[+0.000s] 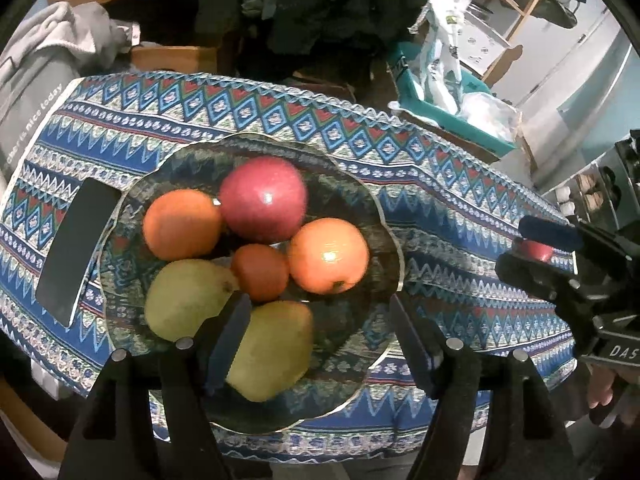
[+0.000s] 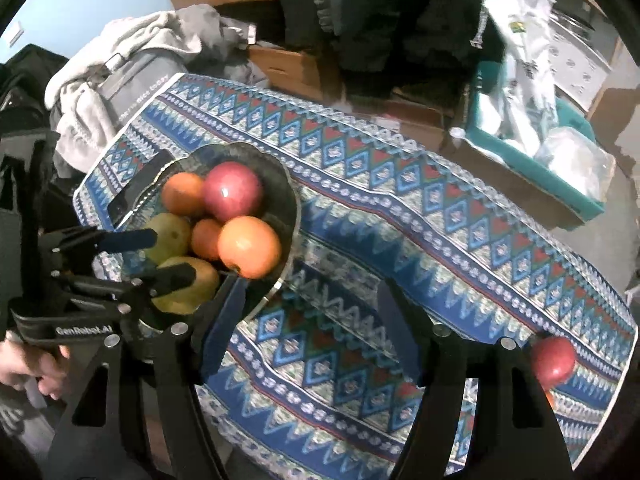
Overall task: Organize fruits
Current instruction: 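Move both tools back toward the red apple and small orange, then close left tool on the red apple while right tool closes on the small orange, then lift the red apple with left tool while right tool lifts the small orange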
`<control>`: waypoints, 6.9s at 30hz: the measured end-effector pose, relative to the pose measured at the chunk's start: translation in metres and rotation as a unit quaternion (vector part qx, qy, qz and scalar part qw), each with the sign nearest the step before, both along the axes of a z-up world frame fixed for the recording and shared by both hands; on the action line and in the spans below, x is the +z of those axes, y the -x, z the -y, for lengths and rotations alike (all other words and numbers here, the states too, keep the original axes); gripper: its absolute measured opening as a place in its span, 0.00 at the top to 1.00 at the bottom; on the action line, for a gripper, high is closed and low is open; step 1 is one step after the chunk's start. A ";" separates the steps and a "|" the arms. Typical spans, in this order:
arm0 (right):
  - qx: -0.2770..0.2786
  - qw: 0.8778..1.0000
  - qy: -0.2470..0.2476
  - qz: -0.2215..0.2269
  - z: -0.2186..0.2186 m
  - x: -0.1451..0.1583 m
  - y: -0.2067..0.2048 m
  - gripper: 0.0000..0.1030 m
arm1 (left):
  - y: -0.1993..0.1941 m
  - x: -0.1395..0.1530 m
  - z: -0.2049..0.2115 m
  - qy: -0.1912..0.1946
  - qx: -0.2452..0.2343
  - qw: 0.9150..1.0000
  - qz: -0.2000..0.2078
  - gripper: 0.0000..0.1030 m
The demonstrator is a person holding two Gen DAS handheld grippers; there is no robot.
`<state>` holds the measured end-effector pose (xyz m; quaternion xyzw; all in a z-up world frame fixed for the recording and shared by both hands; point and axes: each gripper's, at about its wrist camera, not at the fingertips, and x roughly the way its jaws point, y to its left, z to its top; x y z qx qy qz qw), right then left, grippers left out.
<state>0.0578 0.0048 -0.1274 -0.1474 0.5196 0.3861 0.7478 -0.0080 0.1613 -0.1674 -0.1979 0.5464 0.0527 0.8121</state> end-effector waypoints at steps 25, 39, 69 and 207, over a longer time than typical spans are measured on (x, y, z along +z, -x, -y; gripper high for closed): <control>-0.108 0.994 -0.007 0.012 0.136 0.006 -0.021 0.28 | -0.026 0.024 0.102 -0.043 -0.084 0.995 0.010 0.19; -0.179 0.984 0.010 0.013 0.219 0.000 -0.042 0.24 | -0.040 0.039 0.155 -0.092 -0.144 0.984 0.056 0.19; -0.196 0.977 0.064 -0.052 0.272 -0.108 -0.071 0.23 | -0.117 -0.001 0.216 -0.088 -0.229 0.968 0.049 0.19; -0.110 0.989 -0.090 0.043 0.181 0.092 -0.018 0.54 | -0.047 0.106 0.176 -0.026 -0.265 0.958 0.107 0.30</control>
